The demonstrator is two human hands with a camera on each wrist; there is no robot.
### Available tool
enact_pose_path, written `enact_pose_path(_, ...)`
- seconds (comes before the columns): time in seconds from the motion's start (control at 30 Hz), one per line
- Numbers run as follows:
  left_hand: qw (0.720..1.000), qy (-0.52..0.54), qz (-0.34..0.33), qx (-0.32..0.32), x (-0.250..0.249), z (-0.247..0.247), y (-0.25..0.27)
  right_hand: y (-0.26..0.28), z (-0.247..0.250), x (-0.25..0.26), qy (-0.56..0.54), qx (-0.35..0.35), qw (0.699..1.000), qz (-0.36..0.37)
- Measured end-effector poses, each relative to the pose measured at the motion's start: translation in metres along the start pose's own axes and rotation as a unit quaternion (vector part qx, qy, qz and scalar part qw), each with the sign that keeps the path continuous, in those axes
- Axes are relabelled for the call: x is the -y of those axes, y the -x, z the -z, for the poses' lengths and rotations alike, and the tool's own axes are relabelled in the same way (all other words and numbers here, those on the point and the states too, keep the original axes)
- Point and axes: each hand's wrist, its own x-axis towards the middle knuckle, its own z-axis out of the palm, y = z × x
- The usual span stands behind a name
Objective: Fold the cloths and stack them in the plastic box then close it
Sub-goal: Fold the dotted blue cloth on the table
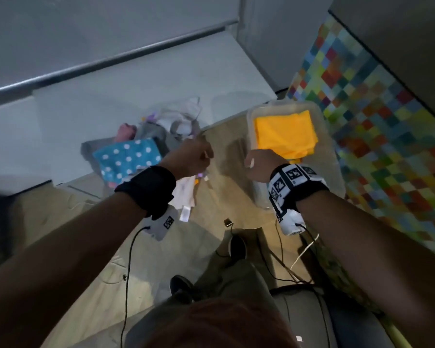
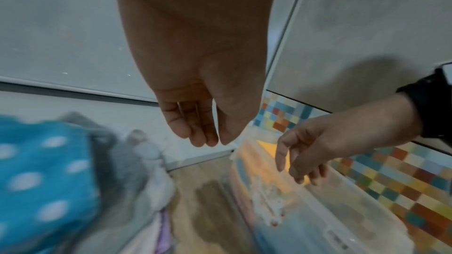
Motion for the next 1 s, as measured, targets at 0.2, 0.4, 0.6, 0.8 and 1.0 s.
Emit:
enact_pose_path(0.2, 0.990, 0.008, 0.127, -0.058, 0.091, 0.031, 0.055, -0.016, -0.008, 0.096, -0.049, -0.044, 0.995, 0.071)
enact_pose_path(0.4, 0.957, -0.054, 0.254, -0.133, 0.162, 0.021, 0.079, -0.062, -0.027, 0.156, -0.122, 0.014, 0.980, 0.154)
enact_pose_path(0.6, 0.938, -0.025, 0.332, -0.100, 0.184, -0.009, 0.080, -0.094, -0.037, 0.190, -0.238, 0.034, 0.941, 0.239)
enact_pose_path(0.8, 0.908, 0.202, 0.357, -0.081, 0.170, -0.033, 0.082, -0.115, -0.063, 0.203, -0.285, 0.031, 0.942, 0.175)
enact_pose_path(1.0, 0.933, 0.210, 0.258, -0.139, 0.154, -0.040, 0.098, -0.088, -0.077, 0.215, -0.329, 0.107, 0.915, 0.205)
